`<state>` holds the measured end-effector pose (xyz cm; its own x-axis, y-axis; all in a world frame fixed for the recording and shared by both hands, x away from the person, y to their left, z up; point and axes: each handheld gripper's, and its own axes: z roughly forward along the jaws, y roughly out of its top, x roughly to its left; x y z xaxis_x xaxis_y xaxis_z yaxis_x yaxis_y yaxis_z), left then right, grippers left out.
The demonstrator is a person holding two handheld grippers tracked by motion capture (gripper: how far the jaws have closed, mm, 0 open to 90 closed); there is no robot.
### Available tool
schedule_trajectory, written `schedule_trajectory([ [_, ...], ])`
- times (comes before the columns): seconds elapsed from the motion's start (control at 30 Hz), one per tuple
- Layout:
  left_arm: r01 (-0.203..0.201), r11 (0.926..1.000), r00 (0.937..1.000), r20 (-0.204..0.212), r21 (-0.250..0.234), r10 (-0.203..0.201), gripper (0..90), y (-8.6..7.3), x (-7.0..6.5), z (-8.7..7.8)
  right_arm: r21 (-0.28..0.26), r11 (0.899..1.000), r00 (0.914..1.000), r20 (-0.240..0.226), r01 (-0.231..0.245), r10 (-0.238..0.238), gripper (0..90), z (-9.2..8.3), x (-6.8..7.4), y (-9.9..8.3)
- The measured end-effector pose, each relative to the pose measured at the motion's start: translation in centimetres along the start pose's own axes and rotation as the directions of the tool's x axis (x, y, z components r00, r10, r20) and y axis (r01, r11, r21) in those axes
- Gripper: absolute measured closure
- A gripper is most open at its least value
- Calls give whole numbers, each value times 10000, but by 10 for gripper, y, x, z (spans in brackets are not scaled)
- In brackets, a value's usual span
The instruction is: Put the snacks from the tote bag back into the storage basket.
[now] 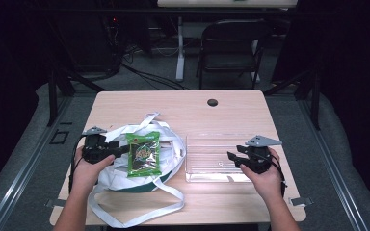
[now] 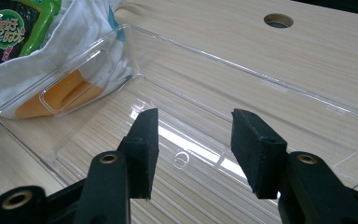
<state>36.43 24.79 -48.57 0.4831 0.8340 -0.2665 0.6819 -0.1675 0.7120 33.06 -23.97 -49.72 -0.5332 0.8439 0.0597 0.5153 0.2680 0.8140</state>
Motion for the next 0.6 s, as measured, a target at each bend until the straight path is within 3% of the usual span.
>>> schedule_trajectory([
  [0.23, 184, 9998, 9998, -14, 124, -184, 451, -2, 2, 4, 24, 10000, 10000, 5, -29, 29, 507, 0, -2, -3],
  [0.6, 632, 9980, 9966, 531, 101, -636, 429, -2, 4, 5, -181, 9998, 9999, -80, -87, 86, 495, -5, 0, 0],
])
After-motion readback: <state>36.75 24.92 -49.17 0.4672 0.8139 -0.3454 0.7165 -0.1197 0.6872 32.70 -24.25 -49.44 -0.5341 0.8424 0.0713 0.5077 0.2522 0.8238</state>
